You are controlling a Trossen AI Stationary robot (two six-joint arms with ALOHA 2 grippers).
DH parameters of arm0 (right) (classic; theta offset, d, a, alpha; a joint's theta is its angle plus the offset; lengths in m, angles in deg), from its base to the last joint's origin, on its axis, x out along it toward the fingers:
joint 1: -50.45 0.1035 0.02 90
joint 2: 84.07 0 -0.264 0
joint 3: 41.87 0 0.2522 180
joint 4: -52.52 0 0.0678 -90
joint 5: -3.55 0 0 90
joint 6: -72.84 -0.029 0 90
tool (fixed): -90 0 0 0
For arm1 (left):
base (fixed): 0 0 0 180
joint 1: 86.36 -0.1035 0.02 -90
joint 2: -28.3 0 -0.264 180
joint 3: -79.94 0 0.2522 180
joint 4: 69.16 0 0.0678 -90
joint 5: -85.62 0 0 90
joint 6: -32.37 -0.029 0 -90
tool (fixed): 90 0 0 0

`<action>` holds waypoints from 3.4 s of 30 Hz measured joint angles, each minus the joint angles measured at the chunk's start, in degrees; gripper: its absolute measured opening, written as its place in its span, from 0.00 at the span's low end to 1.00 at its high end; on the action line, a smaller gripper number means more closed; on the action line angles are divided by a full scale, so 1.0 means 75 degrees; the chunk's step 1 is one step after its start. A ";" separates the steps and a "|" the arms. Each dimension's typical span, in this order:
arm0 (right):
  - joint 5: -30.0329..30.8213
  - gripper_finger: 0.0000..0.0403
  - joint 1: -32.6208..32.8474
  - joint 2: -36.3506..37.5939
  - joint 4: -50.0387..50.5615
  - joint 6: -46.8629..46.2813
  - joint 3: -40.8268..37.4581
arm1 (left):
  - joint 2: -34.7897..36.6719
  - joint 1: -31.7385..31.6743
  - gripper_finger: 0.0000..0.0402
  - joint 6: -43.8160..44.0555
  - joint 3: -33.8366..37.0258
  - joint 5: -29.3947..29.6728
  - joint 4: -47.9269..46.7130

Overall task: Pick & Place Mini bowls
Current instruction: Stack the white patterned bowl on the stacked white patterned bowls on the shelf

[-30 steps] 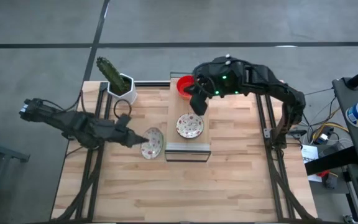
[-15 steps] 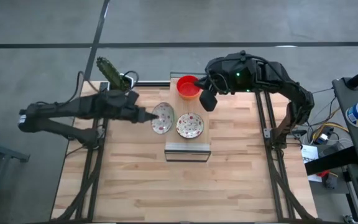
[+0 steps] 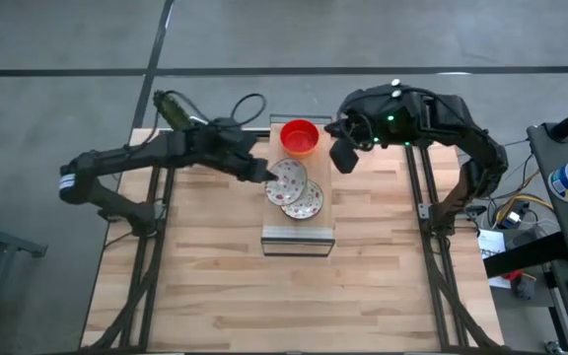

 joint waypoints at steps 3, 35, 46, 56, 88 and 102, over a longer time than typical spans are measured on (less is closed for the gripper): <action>0.0181 0.02 0.0000 0.0150 0.0025 0.0010 0.0000 | -0.0570 -0.0032 0.01 -0.0185 -0.0494 -0.0140 -0.0238; 0.0370 0.02 0.0015 0.0259 0.0436 0.0187 -0.0235 | -0.3146 -0.0020 0.03 -0.1965 -0.3428 0.0282 -0.3378; 0.0366 0.02 0.0015 0.0259 0.0422 0.0233 -0.0632 | -0.3141 -0.0015 0.05 -0.1949 -0.3425 0.0195 -0.3438; 0.0368 0.02 0.0015 0.0319 0.0396 0.0230 -0.0627 | -0.3138 0.0007 0.06 -0.1905 -0.3419 0.0196 -0.3444; 0.0351 0.02 0.0012 0.0317 0.0372 0.0210 -0.0621 | -0.3055 0.0117 0.20 -0.1946 -0.3498 0.0237 -0.3140; 0.0349 0.02 0.0012 0.0314 0.0379 0.0152 -0.0618 | -0.2997 0.0061 0.20 -0.2159 -0.3660 0.0711 -0.3155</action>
